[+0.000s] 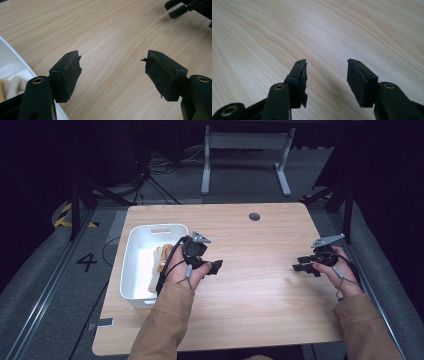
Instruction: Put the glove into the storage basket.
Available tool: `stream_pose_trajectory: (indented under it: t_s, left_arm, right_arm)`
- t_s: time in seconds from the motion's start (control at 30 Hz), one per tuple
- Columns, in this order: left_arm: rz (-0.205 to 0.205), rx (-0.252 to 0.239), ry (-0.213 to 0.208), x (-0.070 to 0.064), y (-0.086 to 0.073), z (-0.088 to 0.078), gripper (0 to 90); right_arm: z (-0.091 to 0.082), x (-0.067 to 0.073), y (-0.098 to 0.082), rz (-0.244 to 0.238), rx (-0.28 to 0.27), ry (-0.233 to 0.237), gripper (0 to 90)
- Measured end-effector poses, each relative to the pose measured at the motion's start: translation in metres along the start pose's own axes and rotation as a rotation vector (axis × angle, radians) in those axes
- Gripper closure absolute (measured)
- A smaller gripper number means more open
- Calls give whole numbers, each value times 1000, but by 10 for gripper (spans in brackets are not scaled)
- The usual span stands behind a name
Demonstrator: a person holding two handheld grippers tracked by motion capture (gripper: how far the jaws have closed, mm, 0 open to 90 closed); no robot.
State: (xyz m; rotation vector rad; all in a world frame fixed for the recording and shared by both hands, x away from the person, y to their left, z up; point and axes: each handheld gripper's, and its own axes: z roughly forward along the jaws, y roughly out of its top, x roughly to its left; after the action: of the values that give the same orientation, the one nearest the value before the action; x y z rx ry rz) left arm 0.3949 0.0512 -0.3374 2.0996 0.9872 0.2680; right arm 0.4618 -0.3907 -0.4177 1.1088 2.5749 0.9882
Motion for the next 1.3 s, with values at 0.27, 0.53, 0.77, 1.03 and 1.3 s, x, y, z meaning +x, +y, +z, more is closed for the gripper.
stream_pose_trajectory:
  t_s: [0.27,0.53,0.77,1.03,1.3]
  left_arm:
    - [15,-4,-62,-13,-20,17,291]
    - [66,19,-130,-25,-48,44,289]
    - [107,74,-118,-32,-63,61,285]
    - [90,84,-145,-48,-84,85,280]
    - [95,108,-113,-48,-89,91,271]
  right_arm:
    - [2,5,3,-47,34,52,515]
    - [6,9,3,-94,30,82,483]
    - [9,8,2,-87,47,72,455]
    - [10,6,0,-96,38,52,437]
    - [12,6,0,-93,41,46,430]
